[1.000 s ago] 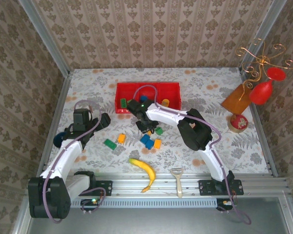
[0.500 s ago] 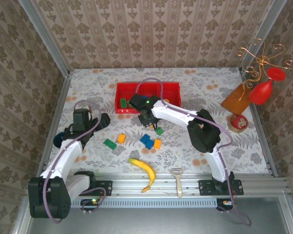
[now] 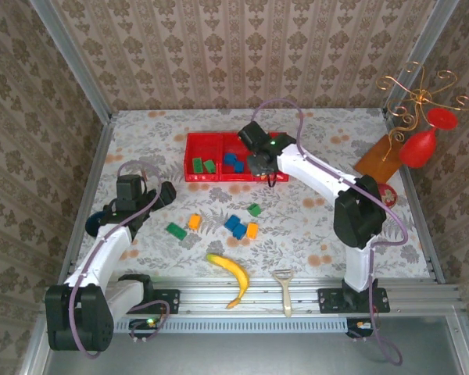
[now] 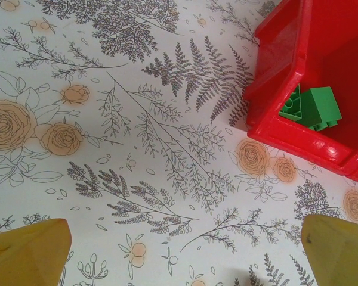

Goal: Sort the legos into containers by color
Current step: Place the lego in the container.

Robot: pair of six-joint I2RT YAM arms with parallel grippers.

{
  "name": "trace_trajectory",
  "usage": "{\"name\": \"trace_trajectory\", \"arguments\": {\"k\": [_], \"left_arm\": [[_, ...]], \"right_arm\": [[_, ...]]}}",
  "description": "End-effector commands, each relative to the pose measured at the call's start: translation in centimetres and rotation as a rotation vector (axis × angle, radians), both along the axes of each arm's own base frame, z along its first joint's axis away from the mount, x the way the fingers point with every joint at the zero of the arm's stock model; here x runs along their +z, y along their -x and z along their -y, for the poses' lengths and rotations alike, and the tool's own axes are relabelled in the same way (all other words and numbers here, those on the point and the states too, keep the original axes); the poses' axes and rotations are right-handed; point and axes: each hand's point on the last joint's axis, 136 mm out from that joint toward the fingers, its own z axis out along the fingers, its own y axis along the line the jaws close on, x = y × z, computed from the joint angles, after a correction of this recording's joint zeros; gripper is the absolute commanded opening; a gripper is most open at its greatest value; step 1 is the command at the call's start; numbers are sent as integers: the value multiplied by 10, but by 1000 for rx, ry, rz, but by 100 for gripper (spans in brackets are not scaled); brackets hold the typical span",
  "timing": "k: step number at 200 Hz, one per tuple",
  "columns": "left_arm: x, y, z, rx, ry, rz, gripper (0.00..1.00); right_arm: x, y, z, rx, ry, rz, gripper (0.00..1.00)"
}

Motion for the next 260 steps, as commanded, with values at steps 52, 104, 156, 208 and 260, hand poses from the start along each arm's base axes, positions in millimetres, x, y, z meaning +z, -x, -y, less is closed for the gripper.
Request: {"name": "trace_trajectory", "arguments": {"k": [52,104,156,208,260], "left_arm": [[4,2,-1,3,16,11,100],[5,1,-1,6,19,14,100],[6,1,-1,7,18,14,100],[3,1,-1,5,18,4,100],[1,2,-1,0,19,0,100]], "right_arm": [[8,-36,38,-79,17,56,13],[-4,-57,51,-109,29,50,13],[-17,-73,54,-113,40,38,13],[-30,-84,52,-103,47,26,13],[-39,-89,46,-92,31,15,20]]}}
